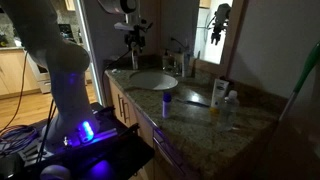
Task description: Remove the tube out of the silver cup then put the toothbrush under running water and put the toothbrush in the cup, then close the tap
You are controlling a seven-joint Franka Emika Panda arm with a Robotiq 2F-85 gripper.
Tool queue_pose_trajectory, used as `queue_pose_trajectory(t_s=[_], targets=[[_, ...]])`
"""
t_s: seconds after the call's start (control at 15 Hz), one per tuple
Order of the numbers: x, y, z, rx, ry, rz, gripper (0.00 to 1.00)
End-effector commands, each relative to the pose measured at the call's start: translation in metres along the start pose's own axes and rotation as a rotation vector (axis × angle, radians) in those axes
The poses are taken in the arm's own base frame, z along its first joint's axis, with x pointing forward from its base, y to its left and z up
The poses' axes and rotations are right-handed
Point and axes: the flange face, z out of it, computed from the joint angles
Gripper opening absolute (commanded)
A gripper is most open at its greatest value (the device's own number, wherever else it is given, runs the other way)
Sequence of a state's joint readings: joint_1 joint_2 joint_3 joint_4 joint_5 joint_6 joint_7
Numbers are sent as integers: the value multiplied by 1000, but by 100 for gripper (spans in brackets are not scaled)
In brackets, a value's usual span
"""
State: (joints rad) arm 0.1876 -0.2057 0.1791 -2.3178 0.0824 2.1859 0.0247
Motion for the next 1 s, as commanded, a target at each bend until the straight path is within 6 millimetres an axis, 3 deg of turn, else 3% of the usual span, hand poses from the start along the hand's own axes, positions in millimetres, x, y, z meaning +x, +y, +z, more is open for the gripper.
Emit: queue_pose_trajectory(t_s=[0.0,0.53,0.67,0.93], targets=[[0,0,0,0,-1,0,100],[3,4,1,-24,20,19,100],[14,39,-4,-95,104,127,100],[11,152,-33,-146,175,364,100]])
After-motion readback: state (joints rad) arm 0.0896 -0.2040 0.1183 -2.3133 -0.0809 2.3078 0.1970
